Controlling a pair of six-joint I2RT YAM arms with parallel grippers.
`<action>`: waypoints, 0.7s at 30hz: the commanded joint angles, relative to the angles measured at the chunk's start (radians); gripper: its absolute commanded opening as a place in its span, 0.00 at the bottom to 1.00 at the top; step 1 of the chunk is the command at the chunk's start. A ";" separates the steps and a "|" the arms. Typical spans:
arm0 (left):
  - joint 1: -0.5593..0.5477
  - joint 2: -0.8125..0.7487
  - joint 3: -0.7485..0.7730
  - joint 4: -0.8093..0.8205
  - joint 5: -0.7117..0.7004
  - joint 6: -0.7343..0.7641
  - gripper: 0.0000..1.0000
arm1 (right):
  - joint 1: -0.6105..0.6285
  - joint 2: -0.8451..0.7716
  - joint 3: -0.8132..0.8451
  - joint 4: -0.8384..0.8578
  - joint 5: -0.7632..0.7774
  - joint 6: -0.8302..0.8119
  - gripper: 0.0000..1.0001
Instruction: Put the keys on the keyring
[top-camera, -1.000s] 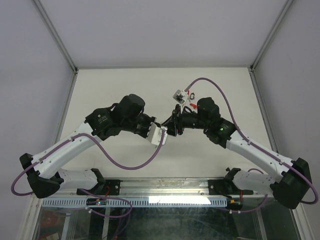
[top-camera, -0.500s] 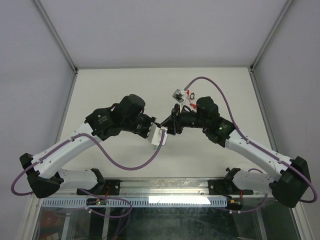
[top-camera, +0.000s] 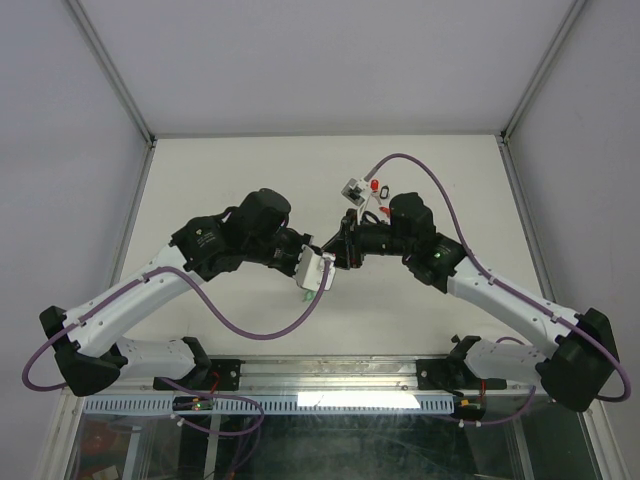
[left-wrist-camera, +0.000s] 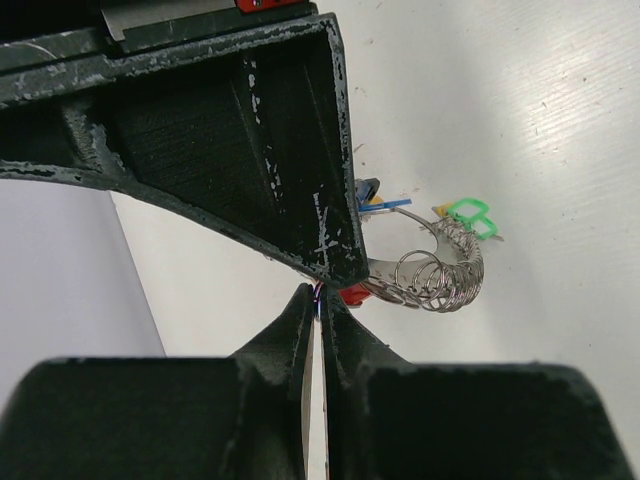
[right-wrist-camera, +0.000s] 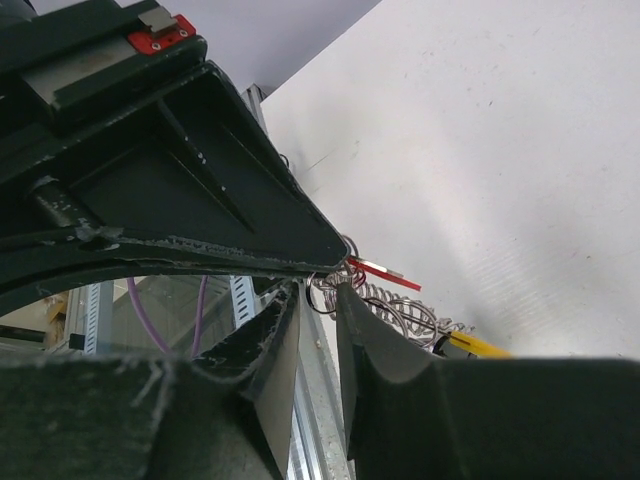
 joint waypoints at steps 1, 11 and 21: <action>-0.012 0.000 0.053 0.062 0.017 -0.020 0.00 | 0.001 0.002 0.036 0.066 -0.028 0.014 0.23; -0.013 0.013 0.070 0.067 0.014 -0.057 0.00 | 0.002 -0.002 0.018 0.101 -0.041 -0.003 0.00; -0.012 -0.051 0.031 0.158 0.029 -0.107 0.08 | 0.001 -0.052 -0.096 0.274 -0.044 0.018 0.00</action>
